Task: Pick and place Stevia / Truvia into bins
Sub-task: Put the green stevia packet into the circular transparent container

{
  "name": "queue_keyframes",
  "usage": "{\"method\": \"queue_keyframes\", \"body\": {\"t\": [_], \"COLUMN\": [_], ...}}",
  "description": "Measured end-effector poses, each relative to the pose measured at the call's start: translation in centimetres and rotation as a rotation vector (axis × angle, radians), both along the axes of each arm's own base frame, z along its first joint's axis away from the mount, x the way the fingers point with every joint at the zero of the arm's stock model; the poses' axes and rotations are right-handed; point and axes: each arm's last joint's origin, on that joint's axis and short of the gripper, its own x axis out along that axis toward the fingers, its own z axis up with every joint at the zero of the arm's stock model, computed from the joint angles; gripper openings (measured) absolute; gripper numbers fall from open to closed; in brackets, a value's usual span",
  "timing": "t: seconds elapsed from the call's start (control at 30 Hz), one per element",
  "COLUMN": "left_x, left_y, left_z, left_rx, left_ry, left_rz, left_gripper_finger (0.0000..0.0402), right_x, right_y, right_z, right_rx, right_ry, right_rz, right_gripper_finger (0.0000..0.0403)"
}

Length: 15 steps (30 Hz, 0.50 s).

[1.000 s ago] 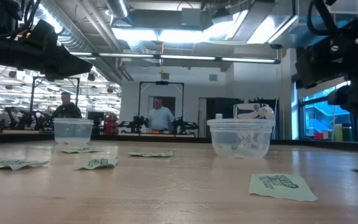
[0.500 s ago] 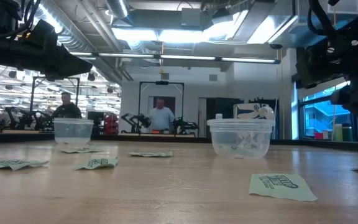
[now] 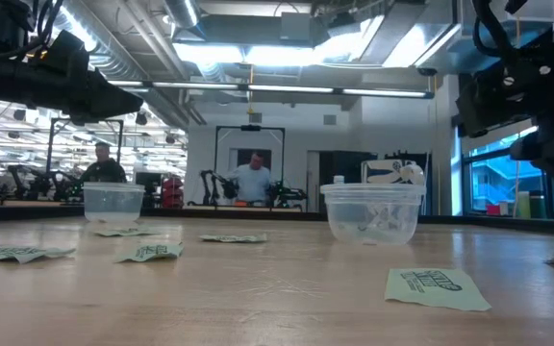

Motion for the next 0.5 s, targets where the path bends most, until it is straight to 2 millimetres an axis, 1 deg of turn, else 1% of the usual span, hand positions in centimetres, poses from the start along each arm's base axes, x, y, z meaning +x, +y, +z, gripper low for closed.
{"method": "queue_keyframes", "body": {"t": [0.1, 0.27, 0.37, 0.5], "left_x": [0.0, 0.0, 0.0, 0.0], "left_y": [0.0, 0.0, 0.0, 0.0], "left_z": [0.0, 0.0, 0.1, 0.1], "left_rx": [0.000, 0.001, 0.003, 0.007], "left_ry": [0.000, -0.001, -0.005, -0.014], "left_rz": [-0.001, 0.000, 0.000, -0.001], "left_gripper_finger": [0.0130, 0.0130, 0.0130, 0.0130], "right_x": [0.1, 1.4, 2.8, 4.8], "right_y": [-0.1, -0.6, -1.2, -2.9], "right_z": [0.8, 3.5, 5.5, 8.1], "right_rx": [-0.007, -0.058, -0.122, -0.206], "right_ry": [0.005, 0.012, -0.043, -0.112], "right_rz": [0.003, 0.051, 0.096, 0.098], "right_gripper_finger": [0.0053, 0.0049, 0.0049, 0.0048]}}
